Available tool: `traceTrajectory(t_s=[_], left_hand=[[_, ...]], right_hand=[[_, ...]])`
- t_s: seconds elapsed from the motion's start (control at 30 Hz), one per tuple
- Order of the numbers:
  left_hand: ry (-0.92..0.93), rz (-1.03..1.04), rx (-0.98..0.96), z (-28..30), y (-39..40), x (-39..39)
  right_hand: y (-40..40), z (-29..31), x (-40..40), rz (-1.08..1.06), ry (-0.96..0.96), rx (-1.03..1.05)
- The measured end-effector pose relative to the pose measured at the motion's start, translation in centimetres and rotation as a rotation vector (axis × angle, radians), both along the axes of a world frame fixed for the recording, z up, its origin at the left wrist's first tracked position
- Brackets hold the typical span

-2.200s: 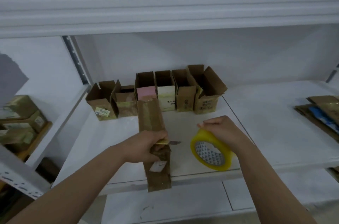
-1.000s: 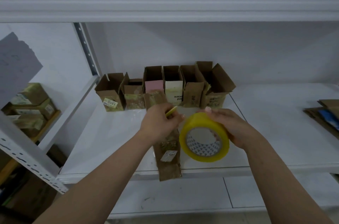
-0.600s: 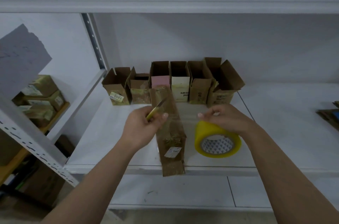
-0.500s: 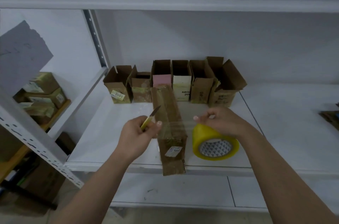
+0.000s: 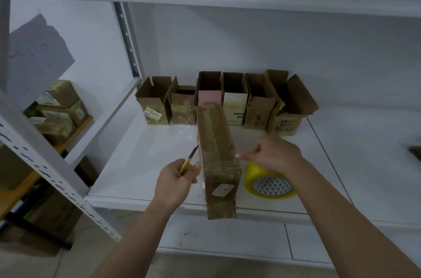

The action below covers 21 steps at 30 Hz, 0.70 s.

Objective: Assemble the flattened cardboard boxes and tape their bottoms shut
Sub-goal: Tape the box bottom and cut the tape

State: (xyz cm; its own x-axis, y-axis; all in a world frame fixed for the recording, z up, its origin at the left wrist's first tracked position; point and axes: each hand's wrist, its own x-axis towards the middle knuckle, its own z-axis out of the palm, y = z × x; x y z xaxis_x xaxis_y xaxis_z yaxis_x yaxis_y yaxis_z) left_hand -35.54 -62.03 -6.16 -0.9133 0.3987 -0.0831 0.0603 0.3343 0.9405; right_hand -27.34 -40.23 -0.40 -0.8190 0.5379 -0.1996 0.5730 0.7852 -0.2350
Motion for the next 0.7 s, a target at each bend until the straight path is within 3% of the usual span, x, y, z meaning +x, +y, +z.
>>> traceTrajectory(t_s=[0.33,0.7], left_hand=[[-0.385,-0.066,0.242,-2.1,2.0,2.4],[-0.311,-0.131,0.212,-3.6,2.6,3.1]], right_hand=[[0.6,-3.4,1.2,-0.023,0.091,-0.201],[0.7,-4.0,1.2,-0.005,0.085,-0.197]])
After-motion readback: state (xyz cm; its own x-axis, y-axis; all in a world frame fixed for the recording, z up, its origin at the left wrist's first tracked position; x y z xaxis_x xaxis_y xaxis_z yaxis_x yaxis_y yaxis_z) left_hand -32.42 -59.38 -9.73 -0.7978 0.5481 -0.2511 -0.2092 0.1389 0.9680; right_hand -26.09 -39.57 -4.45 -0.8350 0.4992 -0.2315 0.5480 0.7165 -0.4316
